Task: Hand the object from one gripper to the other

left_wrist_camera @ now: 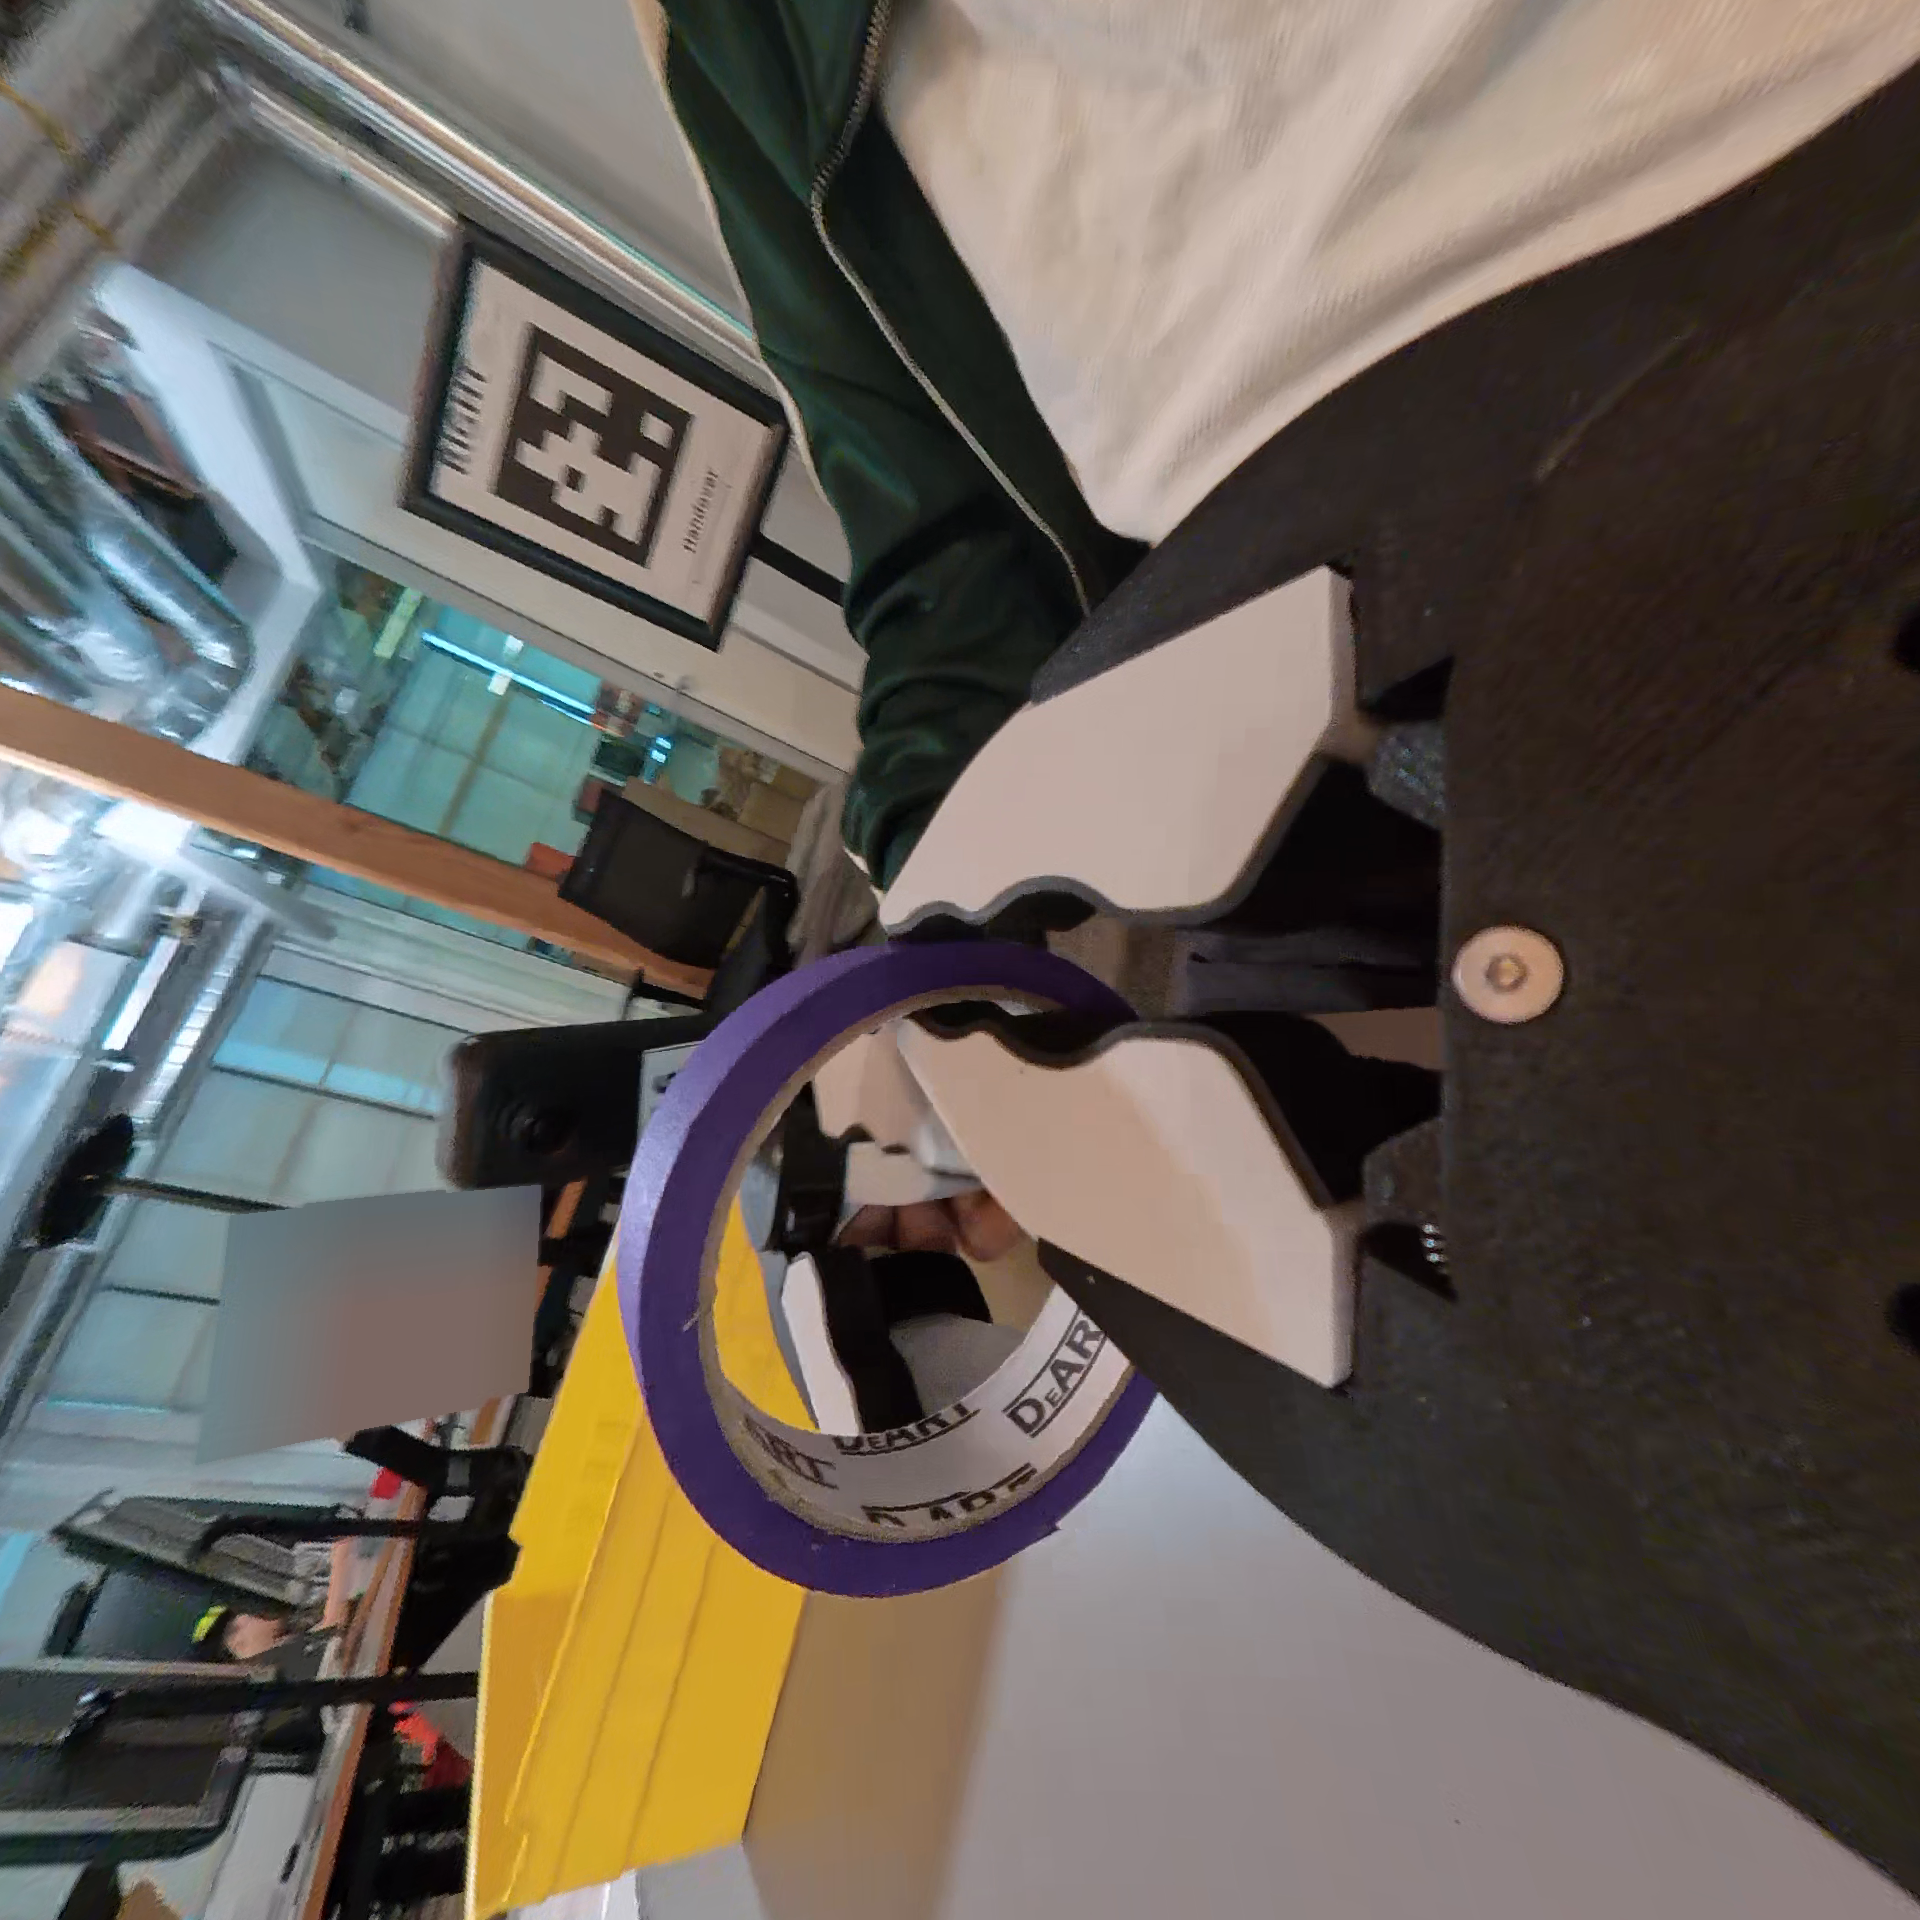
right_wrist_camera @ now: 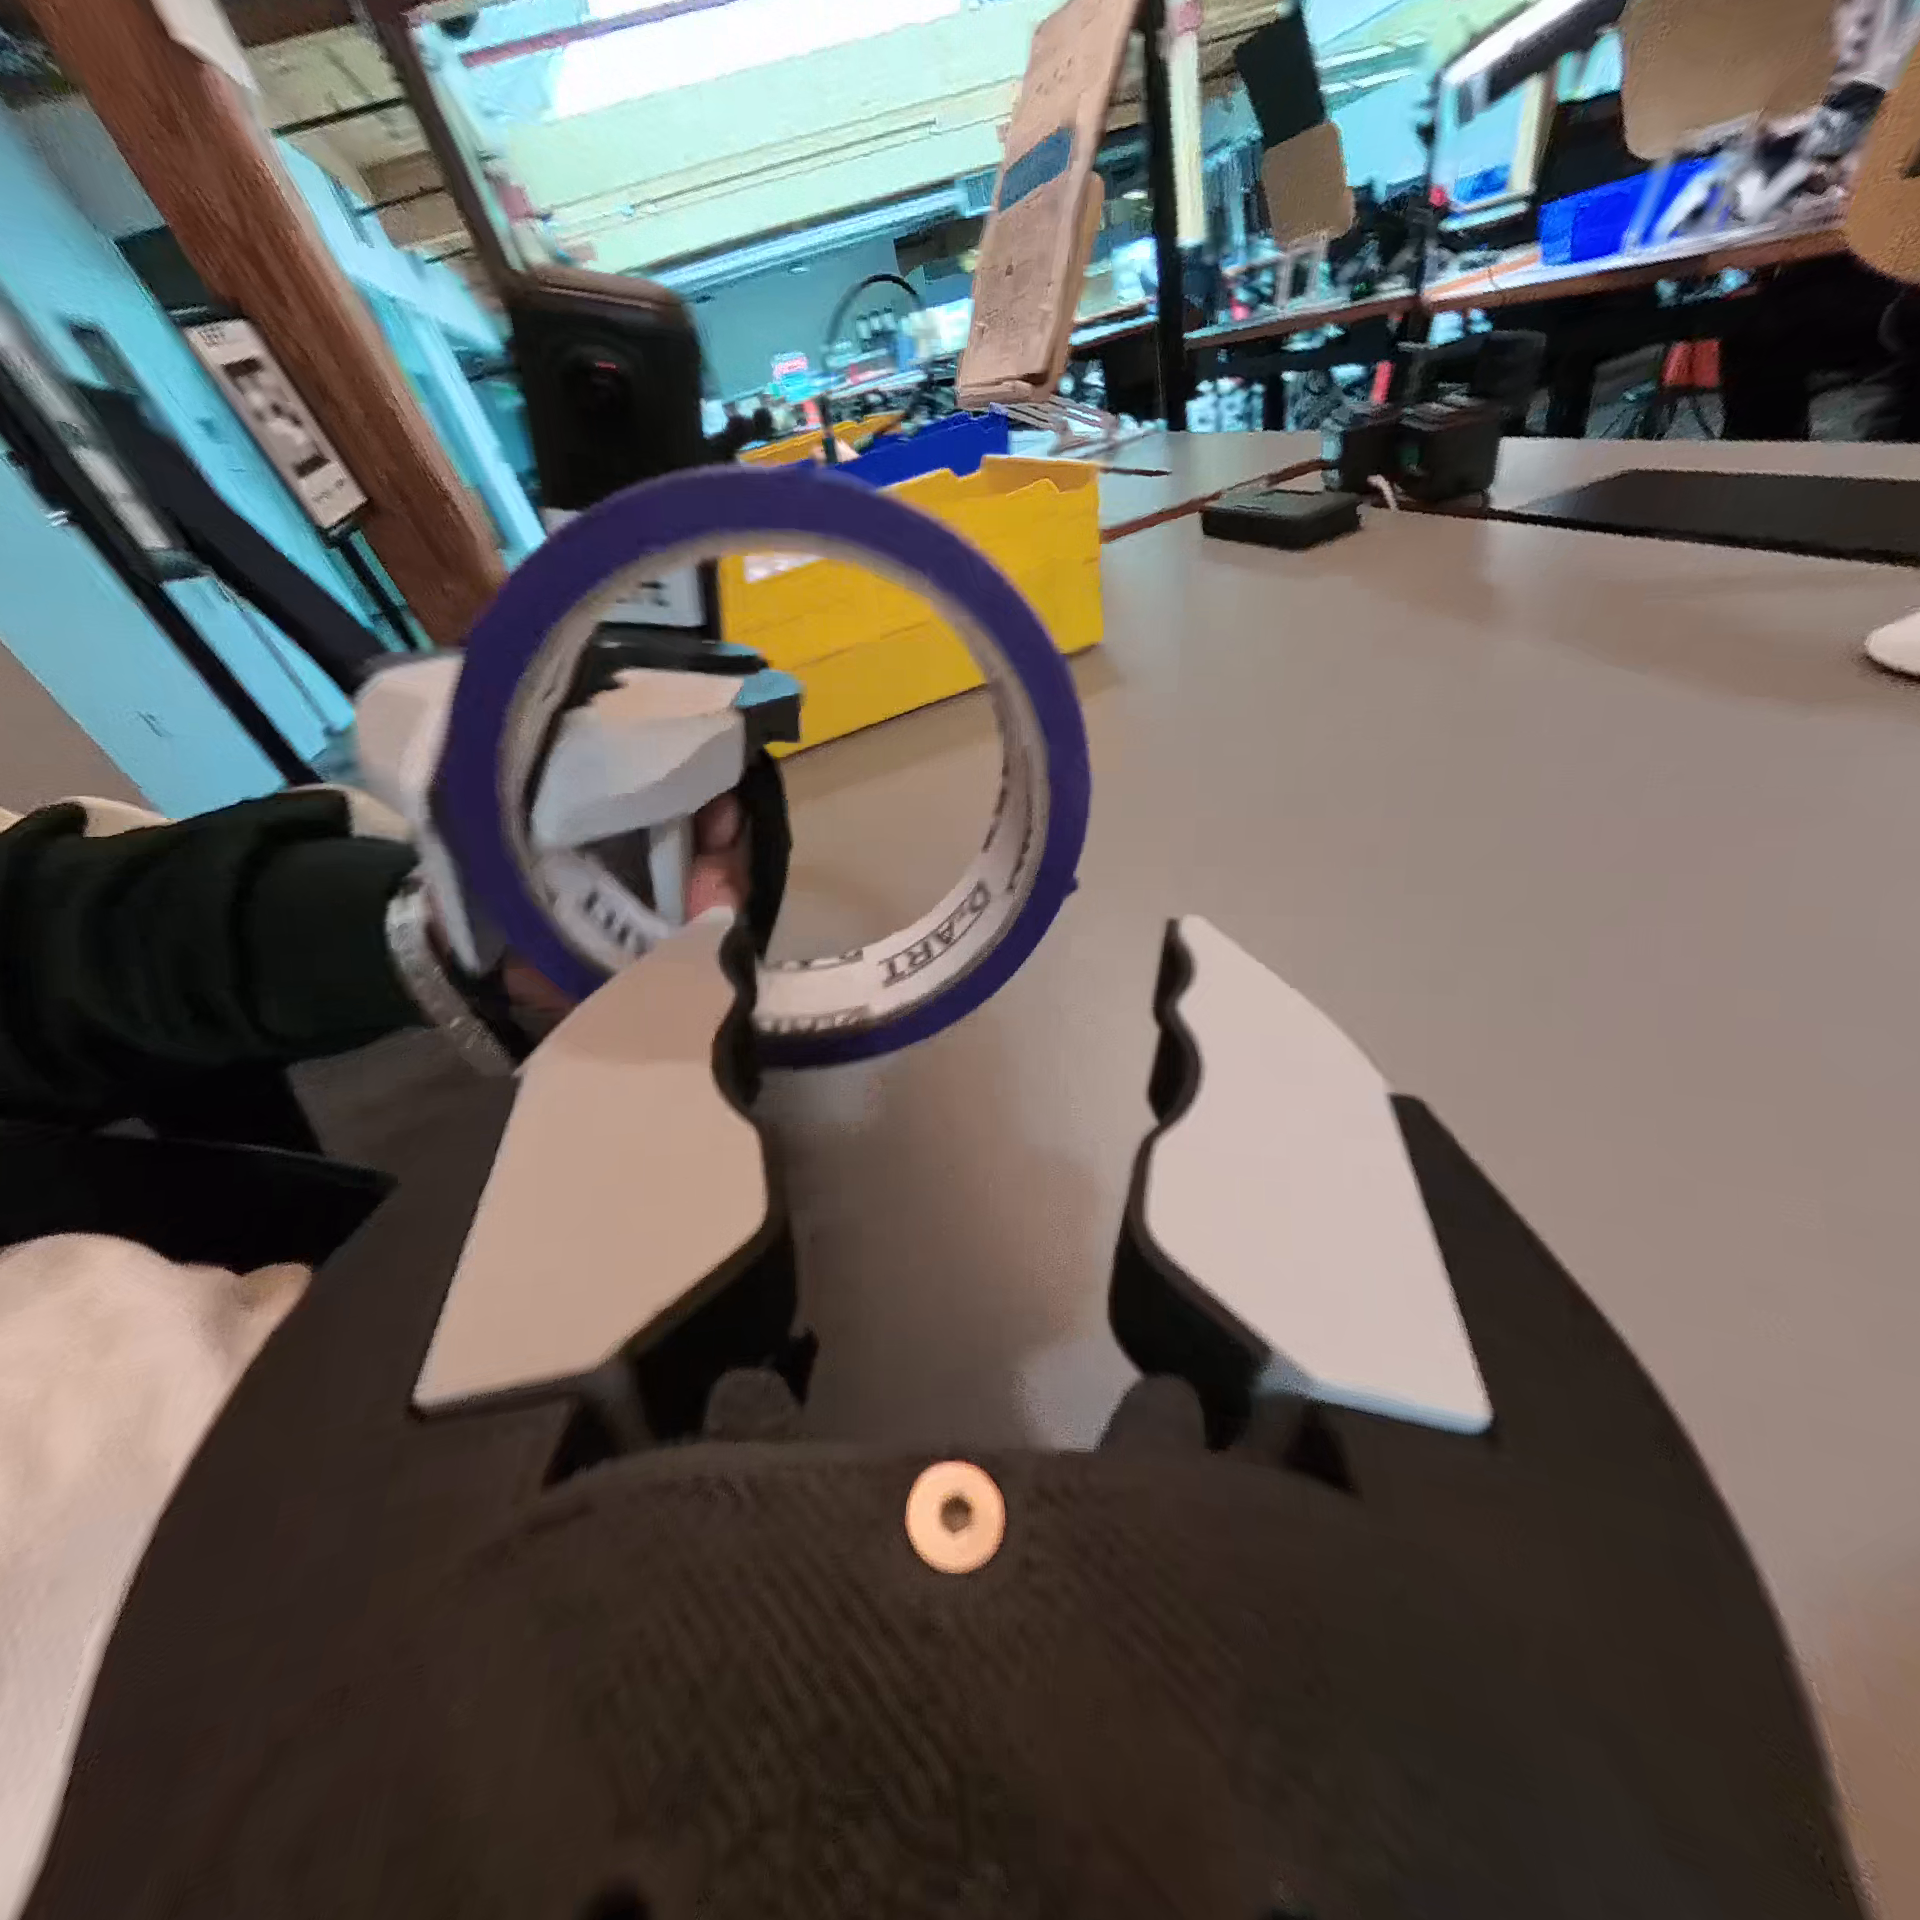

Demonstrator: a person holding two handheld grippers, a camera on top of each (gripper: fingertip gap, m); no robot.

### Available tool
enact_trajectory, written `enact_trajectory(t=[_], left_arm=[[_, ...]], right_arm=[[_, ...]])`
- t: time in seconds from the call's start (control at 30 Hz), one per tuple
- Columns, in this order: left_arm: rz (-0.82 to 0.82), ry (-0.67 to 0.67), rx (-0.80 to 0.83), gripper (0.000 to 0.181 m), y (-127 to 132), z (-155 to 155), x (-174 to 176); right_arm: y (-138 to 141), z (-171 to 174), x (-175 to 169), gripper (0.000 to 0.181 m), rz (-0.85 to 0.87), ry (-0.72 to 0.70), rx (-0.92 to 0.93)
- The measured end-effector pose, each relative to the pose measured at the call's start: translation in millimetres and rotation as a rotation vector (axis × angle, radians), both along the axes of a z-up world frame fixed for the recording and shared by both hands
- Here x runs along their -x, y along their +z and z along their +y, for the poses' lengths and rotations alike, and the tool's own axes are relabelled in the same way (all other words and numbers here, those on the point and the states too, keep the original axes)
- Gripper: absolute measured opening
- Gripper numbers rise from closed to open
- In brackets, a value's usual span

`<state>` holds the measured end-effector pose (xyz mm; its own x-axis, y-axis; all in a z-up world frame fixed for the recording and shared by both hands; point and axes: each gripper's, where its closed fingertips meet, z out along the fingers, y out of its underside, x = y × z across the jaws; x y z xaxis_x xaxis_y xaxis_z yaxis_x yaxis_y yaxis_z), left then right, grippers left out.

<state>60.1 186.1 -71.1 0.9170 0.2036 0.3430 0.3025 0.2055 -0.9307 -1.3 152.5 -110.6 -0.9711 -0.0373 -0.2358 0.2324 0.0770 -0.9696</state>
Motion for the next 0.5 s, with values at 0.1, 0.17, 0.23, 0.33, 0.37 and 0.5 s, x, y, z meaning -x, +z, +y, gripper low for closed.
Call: enact_trajectory(t=[0.1, 0.17, 0.23, 0.33, 0.37, 0.5], left_arm=[[-0.045, 0.003, -0.125, 0.009, 12.0, -17.4, 4.8], [-0.058, 0.02, -0.162, 0.009, 13.9, -27.7, 9.3], [-0.068, 0.028, -0.165, 0.009, 12.3, -33.8, 11.8], [-0.073, 0.035, -0.172, 0.009, 12.1, -37.9, 14.1], [-0.077, 0.036, -0.179, 0.009, 12.2, -38.4, 14.4], [-0.087, 0.025, -0.168, 0.009, 9.2, -35.8, 14.1]], right_arm=[[4.1, 2.0, 3.7, 0.075, 0.002, -0.017, 0.031], [4.5, 3.6, 8.6, 0.074, -0.017, -0.037, 0.037], [6.6, 5.9, 13.0, 0.073, -0.036, -0.058, 0.051], [14.8, 10.2, 18.2, 0.07, -0.013, -0.091, 0.089], [17.8, 11.8, 18.3, 0.067, 0.006, -0.094, 0.099], [26.2, 14.0, 12.1, 0.057, 0.077, -0.078, 0.13]])
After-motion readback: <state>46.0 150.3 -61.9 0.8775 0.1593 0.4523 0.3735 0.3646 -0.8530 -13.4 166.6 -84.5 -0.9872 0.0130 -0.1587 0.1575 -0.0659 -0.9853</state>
